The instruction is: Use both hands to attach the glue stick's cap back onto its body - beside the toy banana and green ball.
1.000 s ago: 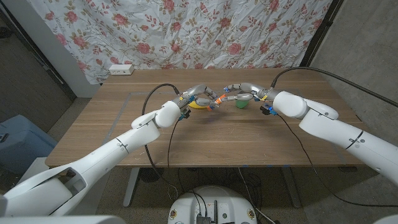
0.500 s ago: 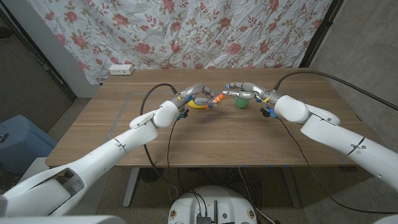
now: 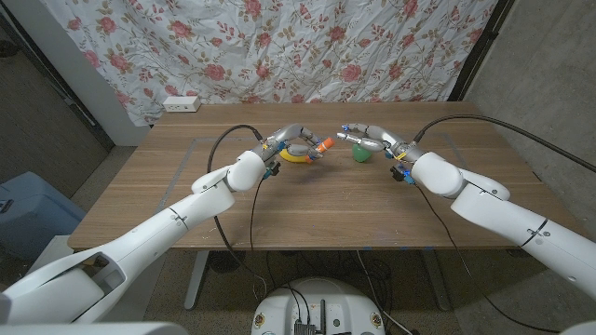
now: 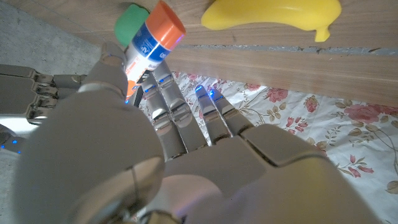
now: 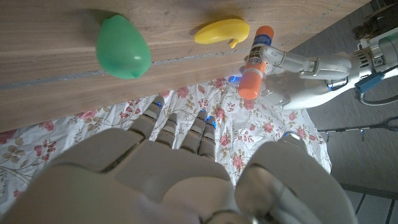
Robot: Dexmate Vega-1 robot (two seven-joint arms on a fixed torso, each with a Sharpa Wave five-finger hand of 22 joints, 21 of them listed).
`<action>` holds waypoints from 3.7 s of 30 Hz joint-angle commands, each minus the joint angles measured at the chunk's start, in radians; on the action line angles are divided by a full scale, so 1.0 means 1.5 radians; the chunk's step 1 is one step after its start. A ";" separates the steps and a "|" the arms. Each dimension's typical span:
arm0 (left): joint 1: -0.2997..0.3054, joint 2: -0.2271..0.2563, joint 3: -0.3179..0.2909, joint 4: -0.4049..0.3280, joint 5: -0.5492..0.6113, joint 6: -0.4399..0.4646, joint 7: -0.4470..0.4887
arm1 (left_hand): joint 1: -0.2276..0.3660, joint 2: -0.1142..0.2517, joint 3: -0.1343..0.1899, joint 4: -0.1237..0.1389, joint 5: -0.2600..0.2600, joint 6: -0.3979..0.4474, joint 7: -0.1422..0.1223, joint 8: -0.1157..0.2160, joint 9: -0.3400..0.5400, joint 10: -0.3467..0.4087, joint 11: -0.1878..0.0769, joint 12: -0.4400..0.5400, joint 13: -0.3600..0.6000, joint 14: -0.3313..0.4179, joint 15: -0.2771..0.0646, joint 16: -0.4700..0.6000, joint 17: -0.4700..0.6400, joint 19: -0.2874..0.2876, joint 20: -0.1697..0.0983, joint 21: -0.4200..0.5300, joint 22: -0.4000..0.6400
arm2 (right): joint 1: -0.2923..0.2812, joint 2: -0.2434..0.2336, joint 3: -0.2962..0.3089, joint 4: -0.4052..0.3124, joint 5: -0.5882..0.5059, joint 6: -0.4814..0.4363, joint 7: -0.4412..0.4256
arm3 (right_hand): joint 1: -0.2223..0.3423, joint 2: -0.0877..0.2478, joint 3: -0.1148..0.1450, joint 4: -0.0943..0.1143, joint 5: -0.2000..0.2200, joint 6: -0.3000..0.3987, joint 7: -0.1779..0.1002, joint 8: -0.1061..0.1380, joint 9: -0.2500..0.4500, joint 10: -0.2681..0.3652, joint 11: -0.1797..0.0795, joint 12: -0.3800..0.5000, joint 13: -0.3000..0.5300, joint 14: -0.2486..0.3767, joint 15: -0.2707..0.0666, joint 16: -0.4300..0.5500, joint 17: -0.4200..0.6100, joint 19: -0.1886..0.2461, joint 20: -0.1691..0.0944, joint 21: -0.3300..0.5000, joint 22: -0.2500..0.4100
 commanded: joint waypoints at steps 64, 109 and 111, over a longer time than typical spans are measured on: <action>0.008 0.001 -0.007 -0.006 -0.010 0.002 0.007 | 0.037 0.047 0.000 0.003 0.003 0.053 0.000 0.007 0.008 0.024 -0.024 0.005 0.002 0.001 -0.102 0.002 0.001 0.008 -0.051 0.000 0.002 | -0.077 0.078 -0.018 0.028 -0.135 0.102 -0.117 | -0.073 0.058 -0.002 0.032 -0.025 0.045 0.005 0.009 0.000 0.004 0.006 0.009 -0.003 -0.017 -0.010 0.008 0.000 -0.027 -0.016 0.002 0.000; 0.011 0.002 -0.004 -0.017 -0.001 0.007 0.005 | 0.048 0.059 0.005 0.001 0.004 0.061 0.003 0.010 0.008 0.032 -0.024 0.008 0.003 0.009 -0.108 0.006 0.002 0.008 -0.049 0.000 0.002 | -0.061 0.052 -0.026 0.011 -0.126 0.087 -0.049 | -0.084 0.072 0.001 0.033 -0.030 0.053 0.001 0.008 0.000 0.014 0.002 0.011 -0.003 -0.020 -0.012 0.008 -0.005 -0.027 -0.014 0.007 -0.001; 0.012 0.002 -0.004 -0.016 -0.002 0.006 0.007 | 0.050 0.059 0.005 0.000 0.004 0.064 0.004 0.012 0.008 0.034 -0.024 0.008 0.003 0.010 -0.108 0.006 0.002 0.009 -0.049 0.000 0.002 | -0.062 0.054 -0.027 0.015 -0.119 0.091 -0.048 | -0.085 0.073 0.001 0.033 -0.030 0.053 0.001 0.008 0.000 0.015 0.003 0.011 -0.003 -0.020 -0.011 0.008 -0.005 -0.027 -0.015 0.006 -0.001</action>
